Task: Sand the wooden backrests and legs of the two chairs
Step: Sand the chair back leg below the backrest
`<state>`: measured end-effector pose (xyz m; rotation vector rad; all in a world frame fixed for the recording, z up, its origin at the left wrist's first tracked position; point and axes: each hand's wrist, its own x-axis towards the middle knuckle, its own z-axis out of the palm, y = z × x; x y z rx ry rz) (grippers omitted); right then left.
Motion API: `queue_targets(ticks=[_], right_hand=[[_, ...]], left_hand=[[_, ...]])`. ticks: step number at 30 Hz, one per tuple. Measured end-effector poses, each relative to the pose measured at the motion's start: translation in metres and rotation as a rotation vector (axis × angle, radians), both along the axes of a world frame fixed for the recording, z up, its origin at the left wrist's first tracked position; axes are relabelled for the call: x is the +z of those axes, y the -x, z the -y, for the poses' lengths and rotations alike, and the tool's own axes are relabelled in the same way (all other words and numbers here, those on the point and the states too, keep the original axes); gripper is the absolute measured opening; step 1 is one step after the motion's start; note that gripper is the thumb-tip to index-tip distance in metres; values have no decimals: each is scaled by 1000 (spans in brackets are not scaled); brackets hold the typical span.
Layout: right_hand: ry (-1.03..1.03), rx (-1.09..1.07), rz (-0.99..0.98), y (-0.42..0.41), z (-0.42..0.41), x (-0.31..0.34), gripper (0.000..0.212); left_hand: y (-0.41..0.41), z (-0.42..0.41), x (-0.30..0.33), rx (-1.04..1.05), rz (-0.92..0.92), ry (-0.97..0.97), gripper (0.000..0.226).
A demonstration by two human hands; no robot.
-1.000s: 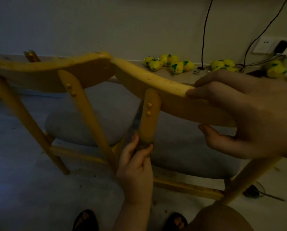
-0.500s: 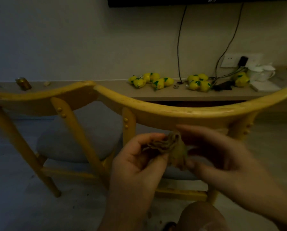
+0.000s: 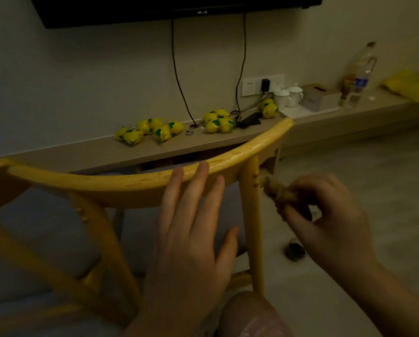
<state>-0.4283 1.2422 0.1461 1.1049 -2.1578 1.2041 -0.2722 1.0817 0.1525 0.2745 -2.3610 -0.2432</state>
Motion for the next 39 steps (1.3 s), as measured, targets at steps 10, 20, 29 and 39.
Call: queue_targets(ticks=[10, 20, 29, 39], right_hand=[[42, 154, -499, 36, 47, -35, 28], [35, 33, -651, 38, 45, -50, 29], [-188, 131, -632, 27, 46, -69, 21], [-136, 72, -606, 28, 56, -74, 26]], left_hand=[[16, 14, -3, 204, 200, 85, 107], [19, 16, -8, 203, 129, 123, 103], [19, 17, -8, 187, 97, 110, 100], [20, 17, -9, 202, 89, 134, 99]])
